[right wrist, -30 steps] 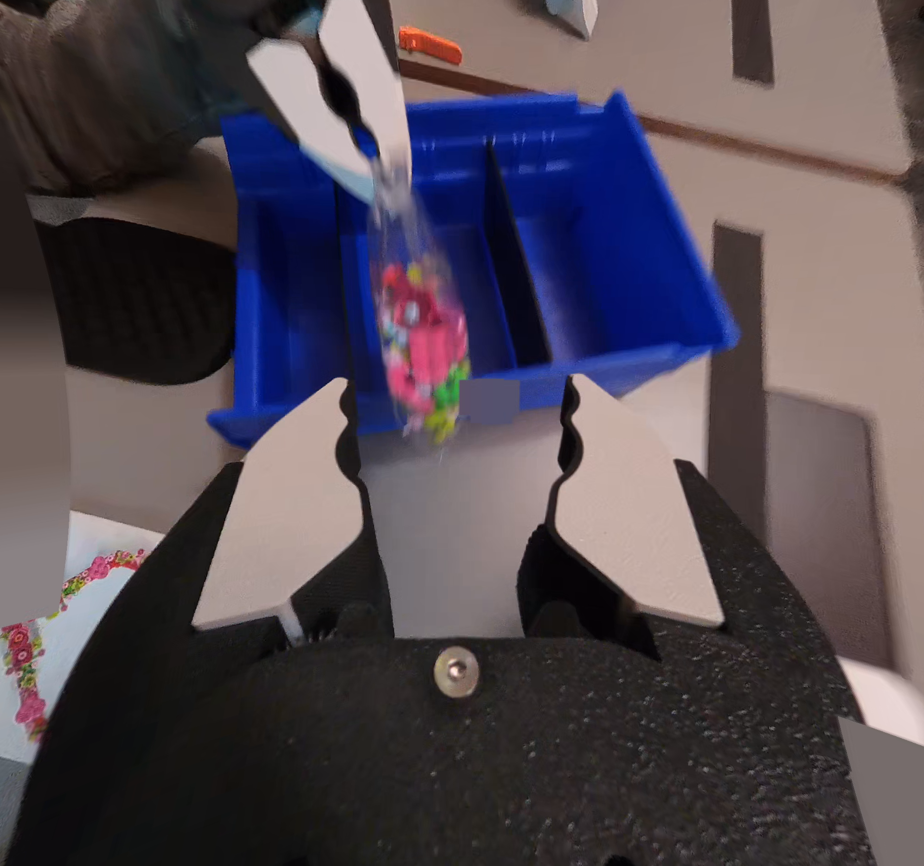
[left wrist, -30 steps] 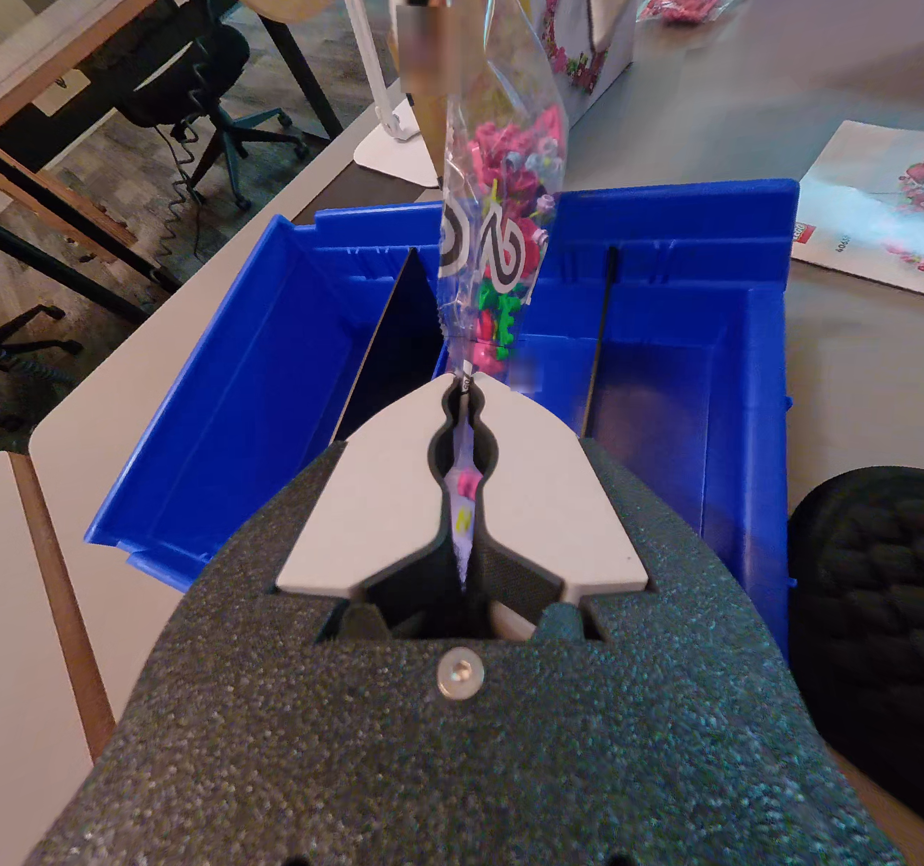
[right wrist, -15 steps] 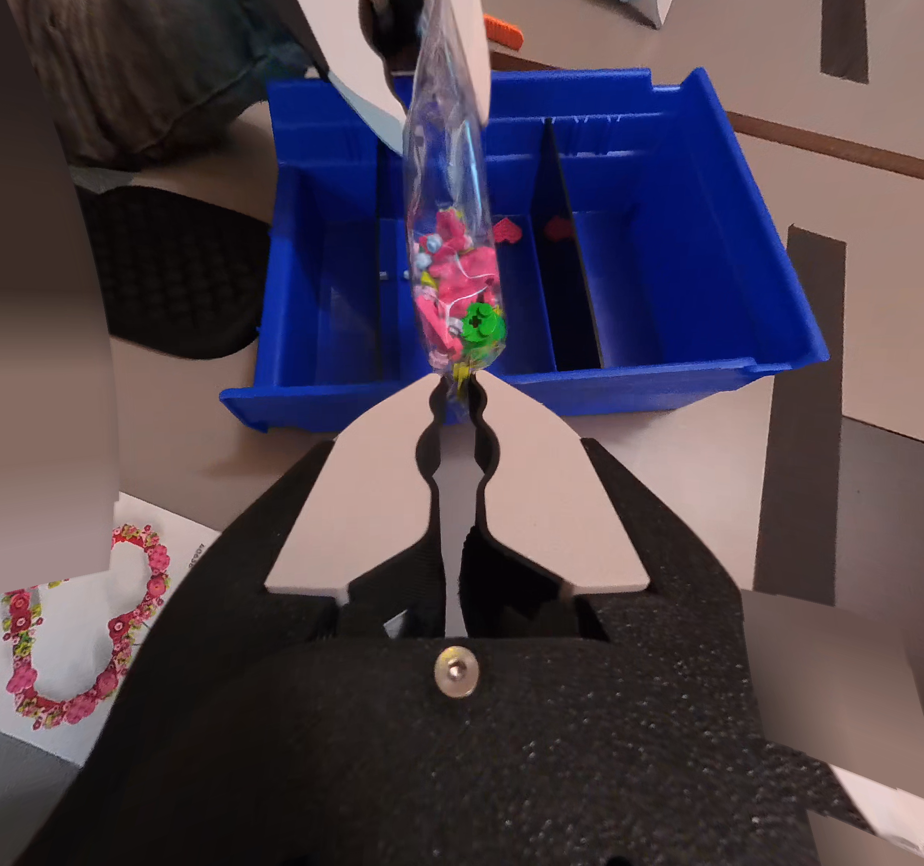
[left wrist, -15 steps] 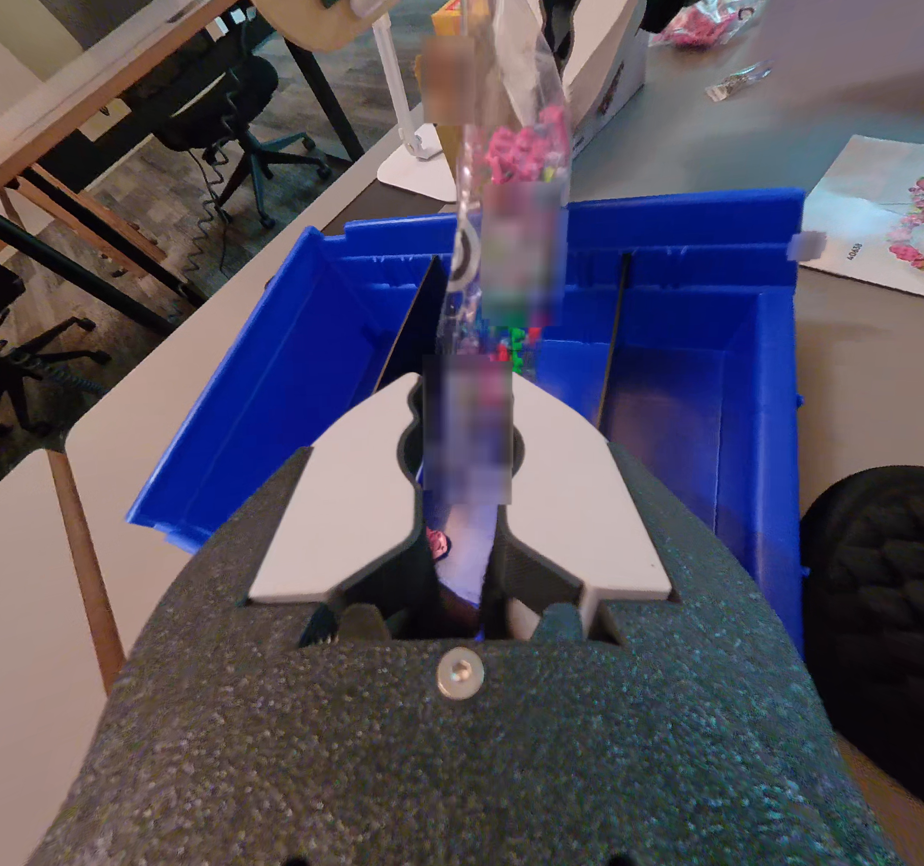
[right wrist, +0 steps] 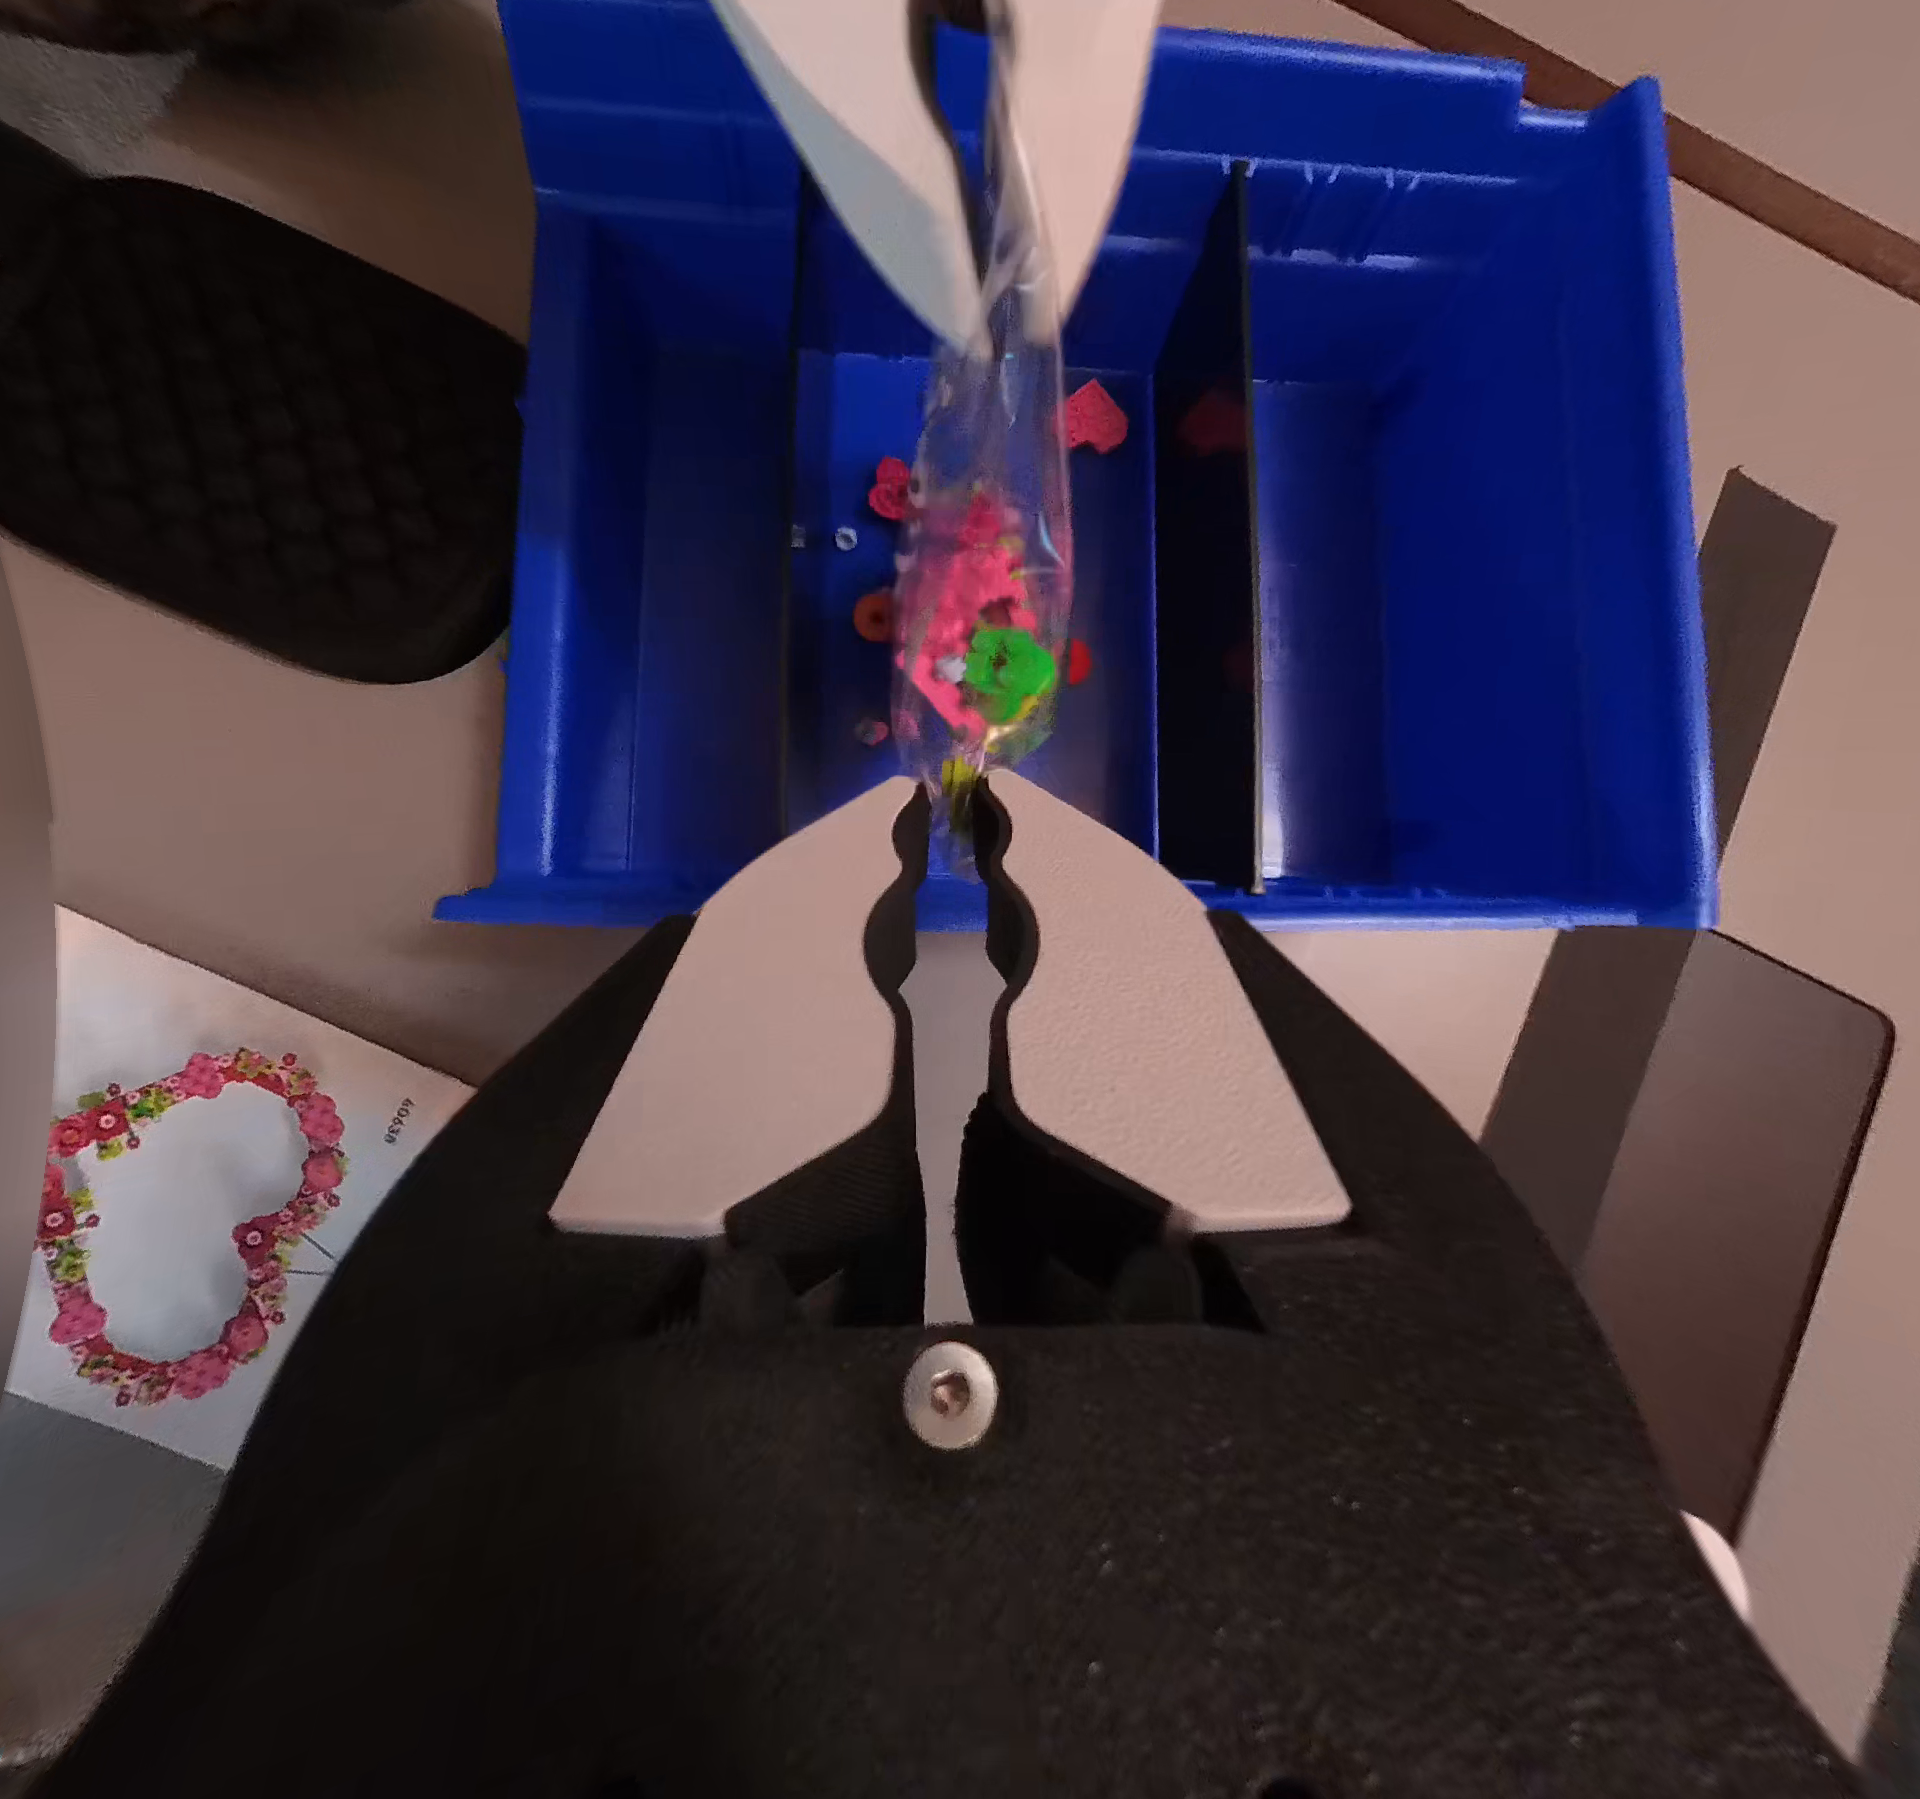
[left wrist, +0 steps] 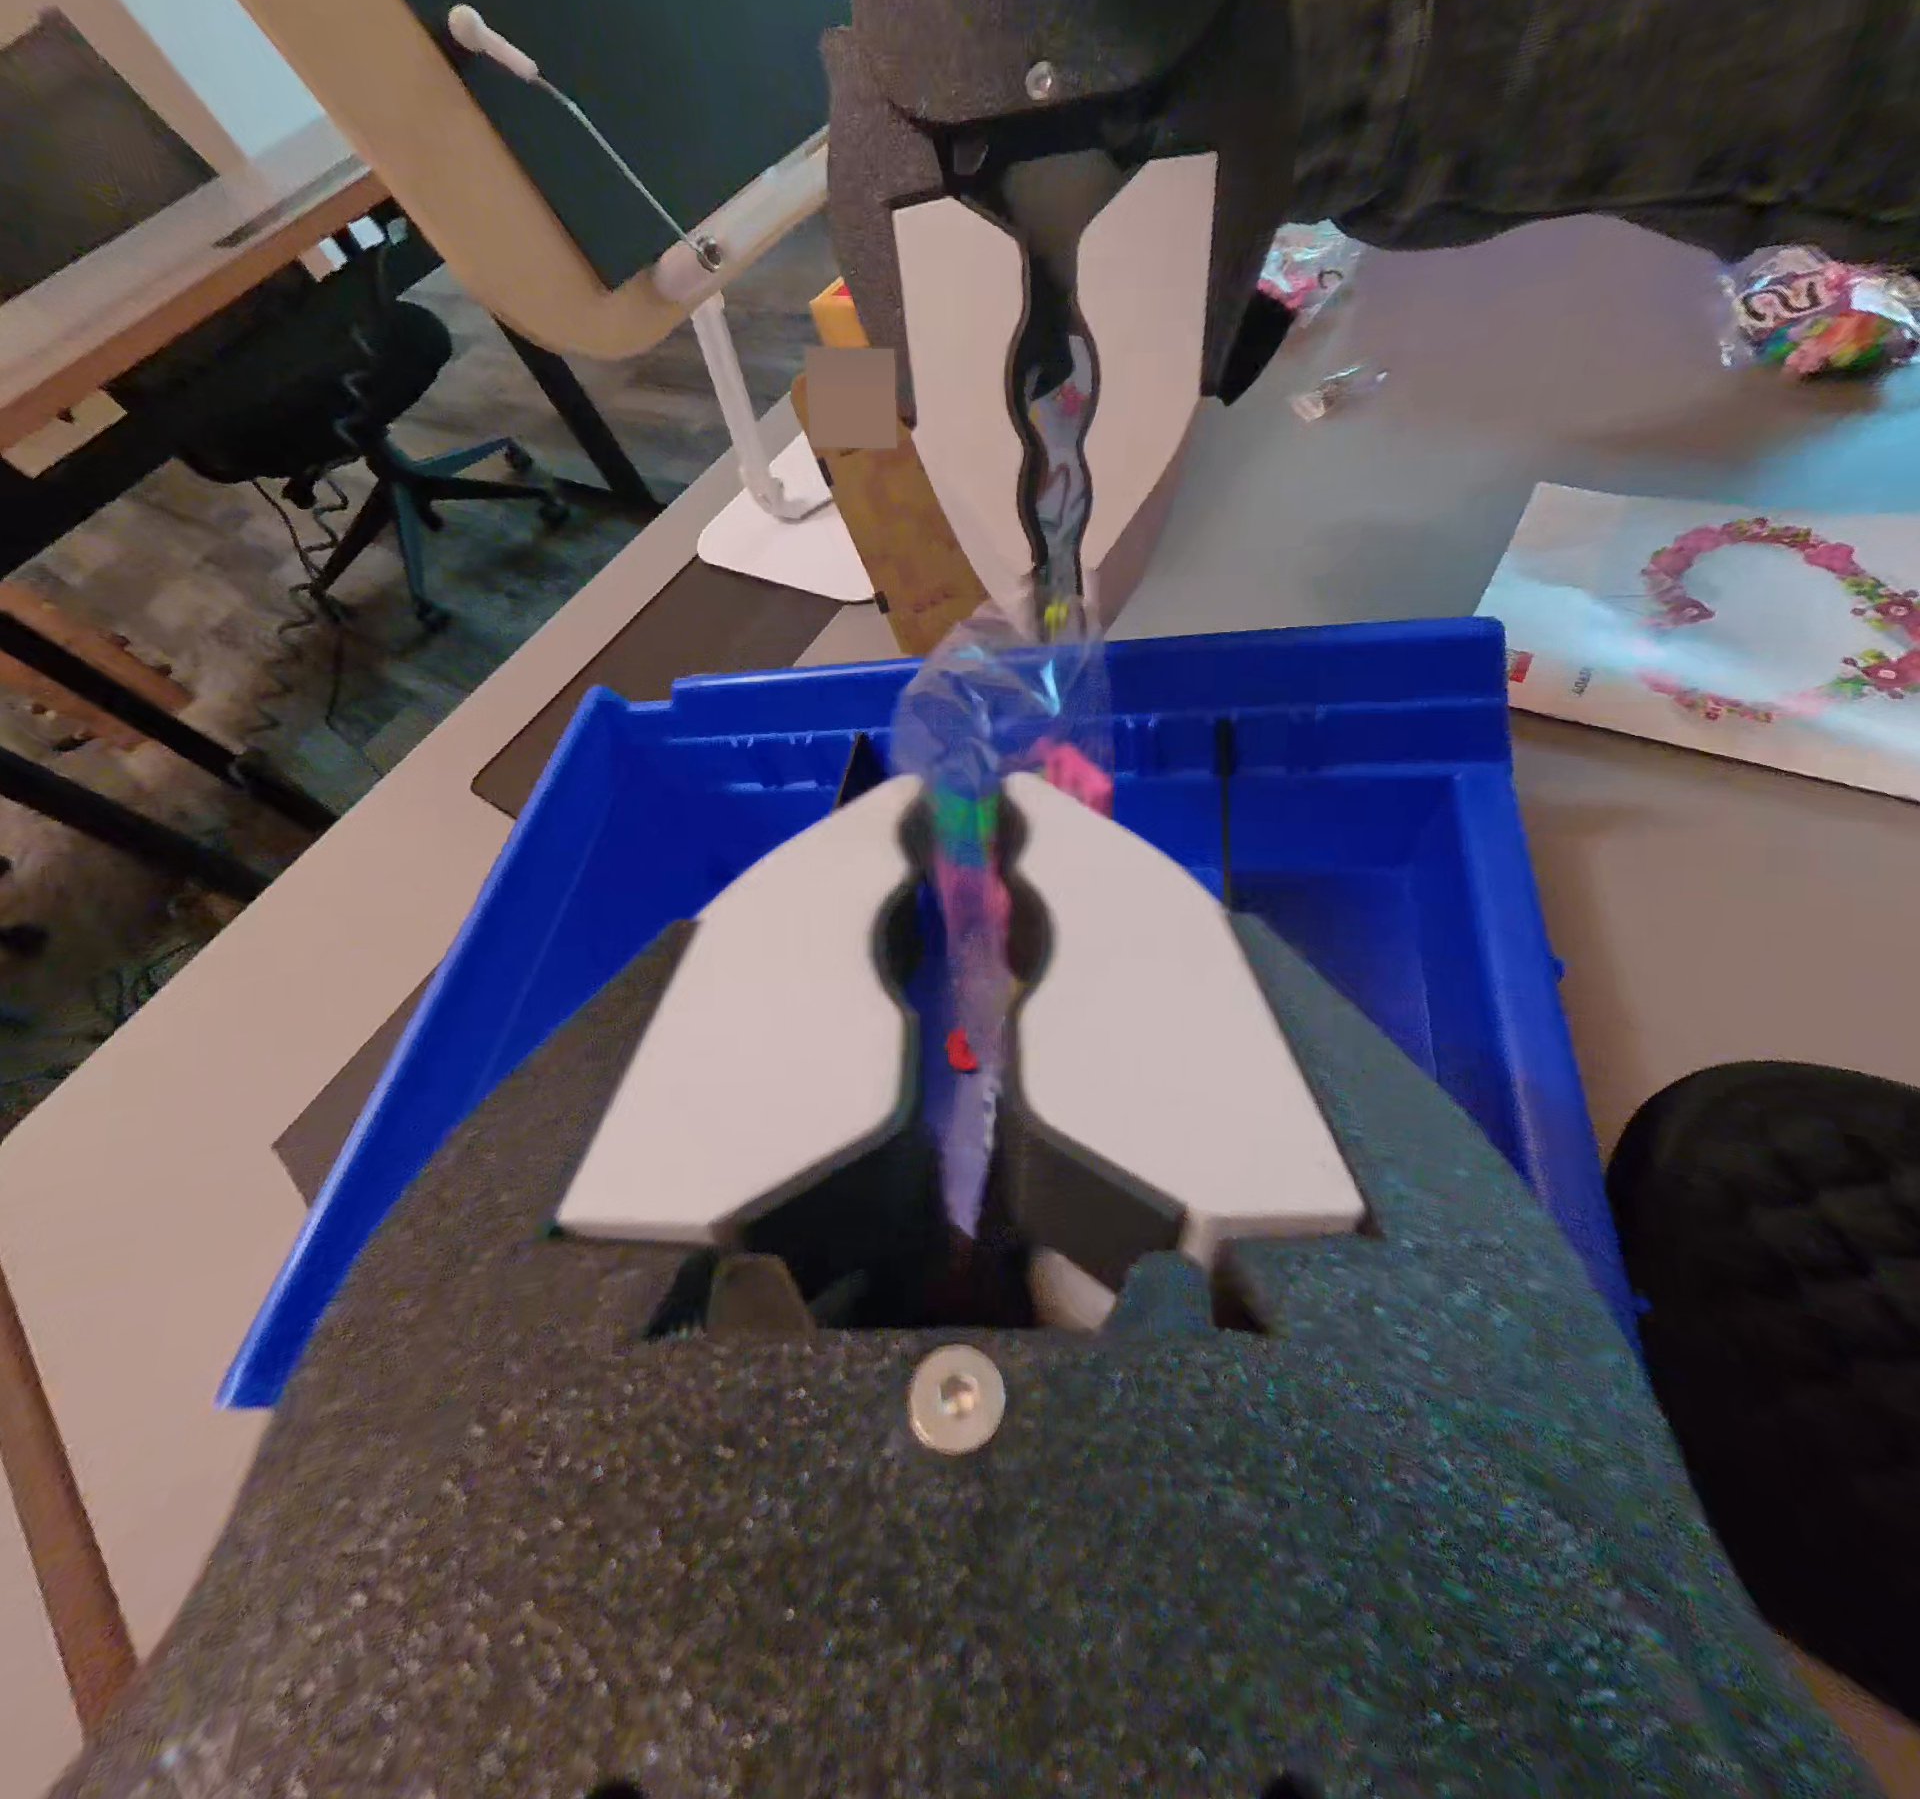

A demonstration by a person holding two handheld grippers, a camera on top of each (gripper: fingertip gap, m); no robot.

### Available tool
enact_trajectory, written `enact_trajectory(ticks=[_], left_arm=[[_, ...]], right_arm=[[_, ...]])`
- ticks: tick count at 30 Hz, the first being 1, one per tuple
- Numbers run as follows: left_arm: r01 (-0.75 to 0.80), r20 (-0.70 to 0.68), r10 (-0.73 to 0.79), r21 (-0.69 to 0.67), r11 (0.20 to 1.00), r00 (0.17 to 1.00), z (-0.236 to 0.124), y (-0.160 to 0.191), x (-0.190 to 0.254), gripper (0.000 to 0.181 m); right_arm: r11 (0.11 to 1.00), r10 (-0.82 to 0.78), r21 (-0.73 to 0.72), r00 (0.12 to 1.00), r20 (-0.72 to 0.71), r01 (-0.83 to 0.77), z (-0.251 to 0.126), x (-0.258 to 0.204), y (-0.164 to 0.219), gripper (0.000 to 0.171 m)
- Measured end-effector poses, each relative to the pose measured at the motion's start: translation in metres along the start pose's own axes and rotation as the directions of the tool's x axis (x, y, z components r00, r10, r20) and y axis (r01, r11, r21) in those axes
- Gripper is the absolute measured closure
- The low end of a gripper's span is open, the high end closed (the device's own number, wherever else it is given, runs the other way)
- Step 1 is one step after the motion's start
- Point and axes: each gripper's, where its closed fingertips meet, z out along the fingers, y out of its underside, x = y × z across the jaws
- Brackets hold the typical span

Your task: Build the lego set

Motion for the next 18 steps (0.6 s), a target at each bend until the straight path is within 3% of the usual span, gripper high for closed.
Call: enact_trajectory(ticks=[1,4,7,9,12,15,17,18], left_arm=[[0.0,-0.015,0.0,0.008,1.0,1.0,0.0,-0.001,0.002,0.181],[0.033,-0.015,-0.032,0.078,0.996,0.999,-0.007,-0.004,0.0,0.181],[0.061,-0.014,-0.059,0.171,0.983,0.998,-0.018,-0.007,-0.004,0.181],[0.095,-0.02,-0.093,0.229,0.969,0.995,-0.026,-0.009,-0.007,0.181],[0.104,-0.007,-0.105,0.246,0.964,0.994,-0.032,-0.008,-0.01,0.181],[0.095,0.006,-0.099,0.243,0.965,0.995,-0.033,-0.006,-0.011,0.181],[0.105,-0.003,-0.108,0.267,0.958,0.994,-0.033,-0.009,-0.011,0.181],[0.111,-0.005,-0.114,0.269,0.957,0.993,-0.033,-0.009,-0.011,0.181]], right_arm=[[1.0,-0.01,-0.007,1.0,-0.009,0.01,0.0,0.0,0.0,0.163],[0.998,-0.007,0.069,1.0,-0.02,0.008,-0.004,0.0,-0.007,0.159],[0.986,0.028,0.167,0.999,-0.043,-0.02,-0.008,0.004,-0.011,0.142],[0.981,0.033,0.195,0.998,-0.059,-0.021,-0.007,0.006,-0.01,0.143],[0.97,0.009,0.244,0.995,-0.095,0.014,-0.005,0.008,-0.018,0.143],[0.949,0.034,0.316,0.992,-0.117,0.005,-0.009,0.013,-0.033,0.132],[0.952,0.019,0.304,0.99,-0.137,0.024,-0.006,0.016,-0.035,0.142],[0.952,-0.011,0.3,0.989,-0.146,0.055,-0.005,0.015,-0.037,0.159]])
